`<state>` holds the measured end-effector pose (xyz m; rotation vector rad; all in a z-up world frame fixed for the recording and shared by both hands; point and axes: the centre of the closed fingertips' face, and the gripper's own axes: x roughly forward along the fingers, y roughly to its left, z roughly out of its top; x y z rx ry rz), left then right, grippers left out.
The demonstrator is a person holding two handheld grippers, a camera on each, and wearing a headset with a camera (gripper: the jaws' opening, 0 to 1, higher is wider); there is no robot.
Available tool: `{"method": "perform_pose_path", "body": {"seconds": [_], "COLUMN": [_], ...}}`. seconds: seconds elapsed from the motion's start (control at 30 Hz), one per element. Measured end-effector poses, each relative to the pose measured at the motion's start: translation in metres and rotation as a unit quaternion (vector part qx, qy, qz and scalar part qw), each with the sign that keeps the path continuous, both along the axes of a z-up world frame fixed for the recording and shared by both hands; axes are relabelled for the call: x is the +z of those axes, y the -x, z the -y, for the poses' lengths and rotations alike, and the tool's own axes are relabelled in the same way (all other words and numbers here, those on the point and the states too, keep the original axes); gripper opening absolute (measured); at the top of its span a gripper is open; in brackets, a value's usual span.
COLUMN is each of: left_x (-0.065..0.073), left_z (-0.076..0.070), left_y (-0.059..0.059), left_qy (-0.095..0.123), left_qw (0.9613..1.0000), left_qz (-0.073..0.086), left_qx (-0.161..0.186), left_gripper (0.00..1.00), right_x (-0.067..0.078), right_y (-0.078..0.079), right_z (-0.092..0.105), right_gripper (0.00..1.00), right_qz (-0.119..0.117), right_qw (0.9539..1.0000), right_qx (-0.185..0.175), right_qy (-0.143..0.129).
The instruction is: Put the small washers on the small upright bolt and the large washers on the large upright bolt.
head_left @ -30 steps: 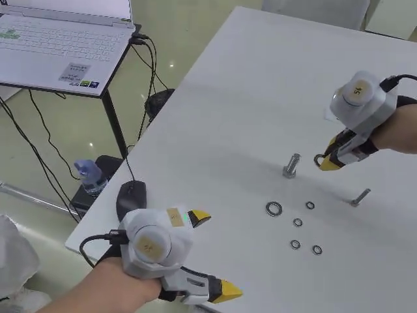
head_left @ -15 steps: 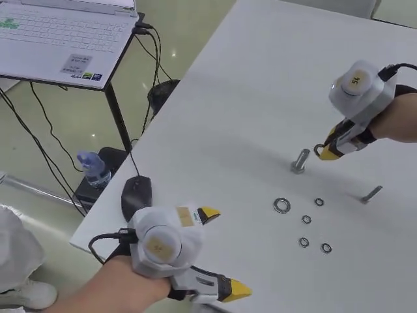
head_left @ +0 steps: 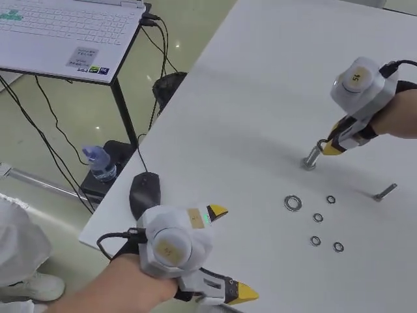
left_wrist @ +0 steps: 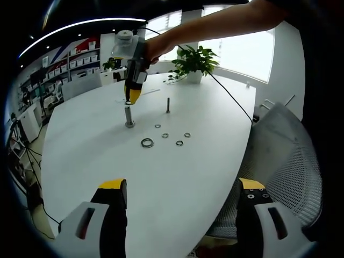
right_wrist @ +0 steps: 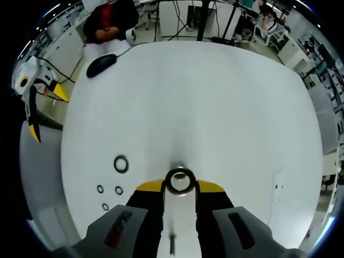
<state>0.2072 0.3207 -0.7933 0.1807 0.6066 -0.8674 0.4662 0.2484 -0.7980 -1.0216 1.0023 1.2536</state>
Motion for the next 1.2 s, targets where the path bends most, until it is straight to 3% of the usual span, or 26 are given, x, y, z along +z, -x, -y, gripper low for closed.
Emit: {"method": "perform_pose_path", "body": {"seconds": [0.77,1.2], "left_x": [0.002,0.000], "left_z": [-0.004,-0.006], "left_y": [-0.004,-0.002], "left_qy": [0.004,0.004], "left_qw": [1.0000,1.0000], "left_qz": [-0.001,-0.006], "left_qx": [-0.005,-0.006], "left_gripper": [0.81,0.80], "right_x": [-0.024,-0.042], "right_y": [-0.006,0.001], "right_z": [-0.006,-0.009], "right_gripper": [0.22,0.22], "right_qz": [-0.010,-0.014], "right_qw": [0.9995,0.9988], "right_qx": [0.013,0.013], "right_qy": [0.026,0.046]}}
